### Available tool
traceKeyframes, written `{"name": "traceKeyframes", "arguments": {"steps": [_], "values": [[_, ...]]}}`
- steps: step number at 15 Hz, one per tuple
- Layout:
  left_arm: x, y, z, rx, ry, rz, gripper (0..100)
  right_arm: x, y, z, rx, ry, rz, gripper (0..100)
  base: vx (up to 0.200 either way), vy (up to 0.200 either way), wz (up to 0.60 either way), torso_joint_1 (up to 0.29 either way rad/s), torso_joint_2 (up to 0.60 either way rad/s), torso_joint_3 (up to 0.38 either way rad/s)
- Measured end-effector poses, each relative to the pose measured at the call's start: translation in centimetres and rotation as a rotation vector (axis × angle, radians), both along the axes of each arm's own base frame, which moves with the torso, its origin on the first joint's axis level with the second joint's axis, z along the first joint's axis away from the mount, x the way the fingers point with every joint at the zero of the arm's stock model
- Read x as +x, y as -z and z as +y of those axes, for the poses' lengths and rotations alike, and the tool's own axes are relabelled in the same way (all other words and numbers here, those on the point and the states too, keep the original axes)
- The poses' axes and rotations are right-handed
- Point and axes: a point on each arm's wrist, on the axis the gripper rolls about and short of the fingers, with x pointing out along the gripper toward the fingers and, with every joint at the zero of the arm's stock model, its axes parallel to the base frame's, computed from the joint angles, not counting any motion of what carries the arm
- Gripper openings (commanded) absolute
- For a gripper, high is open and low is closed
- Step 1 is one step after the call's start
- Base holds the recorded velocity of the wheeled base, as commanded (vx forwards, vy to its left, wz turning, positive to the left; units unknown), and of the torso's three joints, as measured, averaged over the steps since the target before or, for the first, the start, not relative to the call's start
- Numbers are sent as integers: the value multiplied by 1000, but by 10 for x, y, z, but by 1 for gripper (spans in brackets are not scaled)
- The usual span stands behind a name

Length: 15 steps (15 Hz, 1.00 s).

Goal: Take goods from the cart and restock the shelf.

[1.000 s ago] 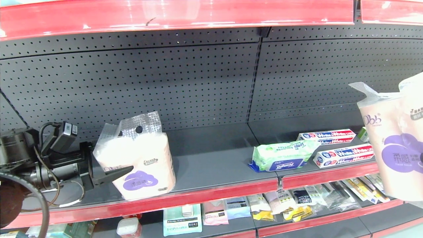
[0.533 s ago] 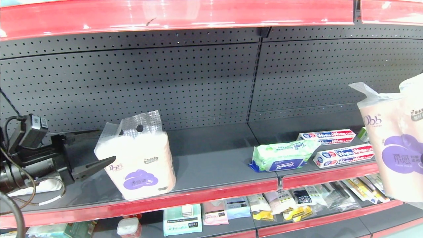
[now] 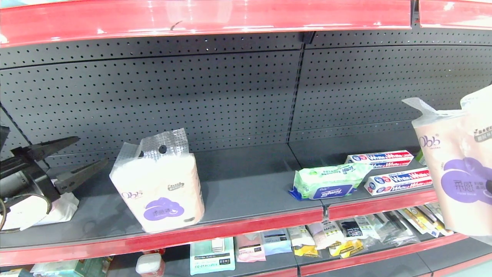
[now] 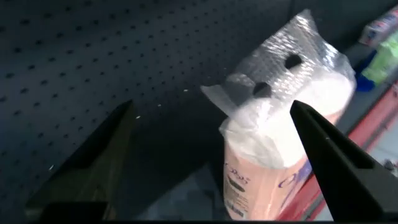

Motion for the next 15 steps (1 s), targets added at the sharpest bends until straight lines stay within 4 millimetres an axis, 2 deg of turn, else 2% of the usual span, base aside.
{"name": "traceKeyframes", "arguments": {"steps": [5,9,13,15], "values": [[-25,6,-4,-62,-322,30,100,3,-2,0,7,-5,3,0,0,0,0,0,0,0],[-33,-1,-3,-193,-724,1,100,5,0,0,8,-17,14,0,0,0,0,0,0,0],[-64,7,-19,-218,-745,131,100,8,-4,1,8,-30,11,0,0,0,0,0,0,0],[-90,8,-33,-220,-670,192,100,9,-7,3,4,-57,6,0,0,0,0,0,0,0]]}}
